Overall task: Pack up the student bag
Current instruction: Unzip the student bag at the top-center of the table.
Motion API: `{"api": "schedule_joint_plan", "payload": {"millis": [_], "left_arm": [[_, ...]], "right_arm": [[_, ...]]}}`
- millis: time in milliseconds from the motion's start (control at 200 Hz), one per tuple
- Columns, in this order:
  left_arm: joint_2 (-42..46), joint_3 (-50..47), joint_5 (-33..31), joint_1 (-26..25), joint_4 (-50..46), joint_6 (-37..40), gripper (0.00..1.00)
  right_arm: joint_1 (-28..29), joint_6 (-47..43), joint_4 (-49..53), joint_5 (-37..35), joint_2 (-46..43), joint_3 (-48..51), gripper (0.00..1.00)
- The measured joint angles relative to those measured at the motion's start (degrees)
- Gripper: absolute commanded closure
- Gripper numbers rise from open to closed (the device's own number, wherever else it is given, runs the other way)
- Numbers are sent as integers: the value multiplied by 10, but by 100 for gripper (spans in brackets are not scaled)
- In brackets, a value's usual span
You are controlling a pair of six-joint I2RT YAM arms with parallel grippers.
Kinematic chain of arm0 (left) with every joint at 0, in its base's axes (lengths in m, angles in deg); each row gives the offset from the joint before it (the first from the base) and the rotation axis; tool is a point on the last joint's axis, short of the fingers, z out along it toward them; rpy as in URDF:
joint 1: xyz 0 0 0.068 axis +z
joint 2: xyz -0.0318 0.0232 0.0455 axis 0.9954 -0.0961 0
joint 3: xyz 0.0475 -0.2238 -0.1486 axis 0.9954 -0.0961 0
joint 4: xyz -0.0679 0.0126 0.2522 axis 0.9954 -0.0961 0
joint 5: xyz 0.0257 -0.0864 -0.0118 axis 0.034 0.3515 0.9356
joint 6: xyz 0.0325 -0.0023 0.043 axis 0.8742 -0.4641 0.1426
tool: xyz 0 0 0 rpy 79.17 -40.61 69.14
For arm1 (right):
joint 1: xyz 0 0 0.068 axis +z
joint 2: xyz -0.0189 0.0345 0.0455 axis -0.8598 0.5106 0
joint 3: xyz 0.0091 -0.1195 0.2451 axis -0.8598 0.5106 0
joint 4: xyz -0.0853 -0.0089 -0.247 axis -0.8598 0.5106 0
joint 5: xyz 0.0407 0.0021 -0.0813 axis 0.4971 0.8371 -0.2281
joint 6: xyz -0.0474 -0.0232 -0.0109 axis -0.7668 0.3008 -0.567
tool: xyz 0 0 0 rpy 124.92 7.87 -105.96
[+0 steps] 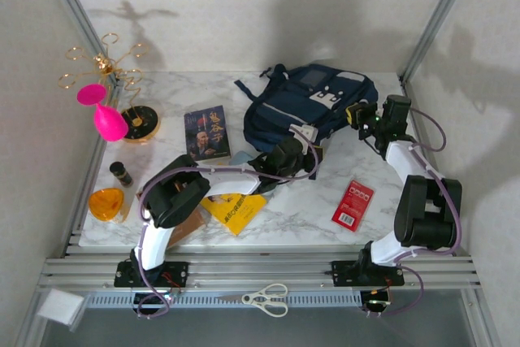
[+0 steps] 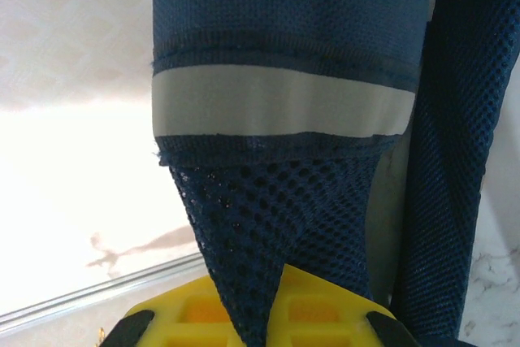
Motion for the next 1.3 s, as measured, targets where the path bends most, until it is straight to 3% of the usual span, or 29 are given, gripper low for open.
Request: {"api": "schedule_joint_plan", "payload": {"millis": [60, 160, 260, 621, 1021, 1297], "left_arm": [[-1, -13, -3, -2, 39, 15, 65], [-5, -34, -13, -5, 88, 41, 62], [-11, -59, -21, -5, 136, 72, 49], [-58, -59, -90, -12, 220, 122, 47], [-101, 1, -154, -7, 262, 125, 58], [-101, 4, -155, -2, 283, 124, 68]], "right_arm": [[10, 9, 0, -3, -15, 8, 100], [22, 18, -3, -3, -32, 12, 100], [26, 25, -5, -2, -47, 17, 100], [30, 30, -22, -5, -73, 42, 100], [43, 35, -48, -16, -77, 54, 100], [52, 34, -56, -25, -79, 54, 100]]}}
